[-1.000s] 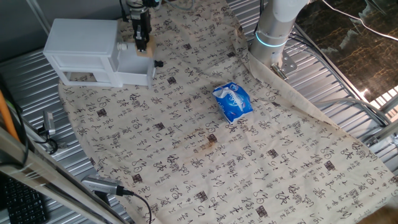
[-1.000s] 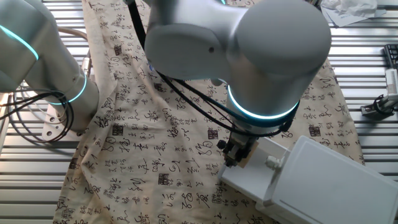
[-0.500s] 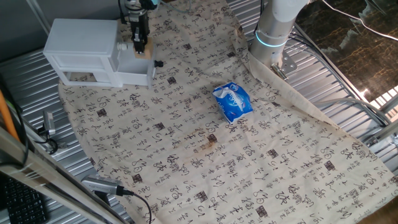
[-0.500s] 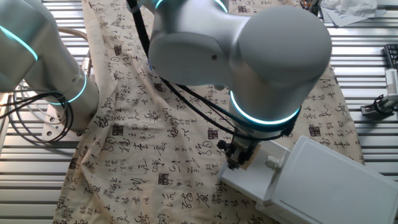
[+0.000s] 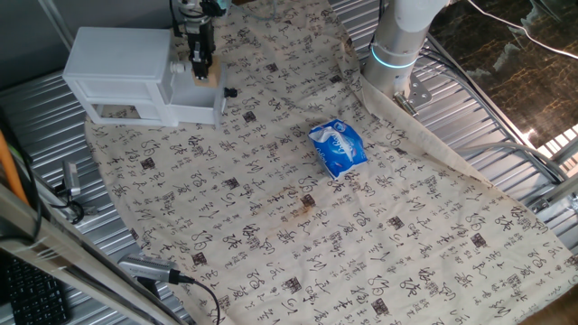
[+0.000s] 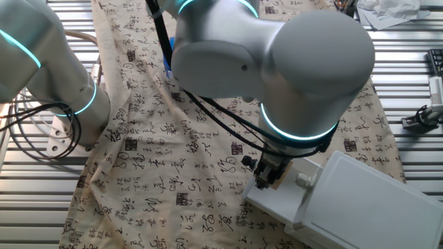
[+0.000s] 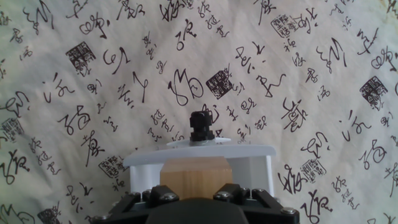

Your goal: Put things in the drawer

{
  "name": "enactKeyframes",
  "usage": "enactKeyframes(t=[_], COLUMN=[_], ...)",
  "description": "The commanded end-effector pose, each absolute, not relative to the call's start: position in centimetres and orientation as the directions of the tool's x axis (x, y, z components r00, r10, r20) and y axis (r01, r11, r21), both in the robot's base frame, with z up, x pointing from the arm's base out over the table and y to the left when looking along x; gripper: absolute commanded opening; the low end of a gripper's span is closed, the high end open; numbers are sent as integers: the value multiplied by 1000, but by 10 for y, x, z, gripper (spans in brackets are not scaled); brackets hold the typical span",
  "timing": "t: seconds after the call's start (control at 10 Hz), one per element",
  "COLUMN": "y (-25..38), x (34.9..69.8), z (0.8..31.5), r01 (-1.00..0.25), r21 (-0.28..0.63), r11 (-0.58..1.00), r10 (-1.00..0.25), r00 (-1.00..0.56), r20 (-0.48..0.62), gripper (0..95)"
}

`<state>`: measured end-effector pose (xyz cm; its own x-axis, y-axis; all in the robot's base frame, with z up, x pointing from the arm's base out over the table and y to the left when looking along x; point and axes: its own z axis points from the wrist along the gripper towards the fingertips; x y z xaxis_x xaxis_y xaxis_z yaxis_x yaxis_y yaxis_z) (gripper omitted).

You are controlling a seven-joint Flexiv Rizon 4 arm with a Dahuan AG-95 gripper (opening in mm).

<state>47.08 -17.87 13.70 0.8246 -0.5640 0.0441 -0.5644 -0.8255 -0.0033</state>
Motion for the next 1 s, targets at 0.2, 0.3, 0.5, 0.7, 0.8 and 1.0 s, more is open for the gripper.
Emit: enactKeyframes(t=[0.2, 0.3, 0.5, 0.7, 0.8, 1.0], y=[-179, -179, -179, -180, -180, -181], x=[474, 474, 474, 475, 475, 475], z=[134, 133, 131, 128, 126, 124], r01=[-562, -560, -558, -554, -553, -552], r21=[-6, -7, -9, -10, -12, -14], r11=[-827, -828, -830, -832, -833, -834], r10=[-562, -560, -557, -554, -553, -552], r00=[826, 827, 829, 831, 832, 832], r20=[47, 50, 52, 53, 55, 57], gripper=[0, 0, 0, 0, 0, 0])
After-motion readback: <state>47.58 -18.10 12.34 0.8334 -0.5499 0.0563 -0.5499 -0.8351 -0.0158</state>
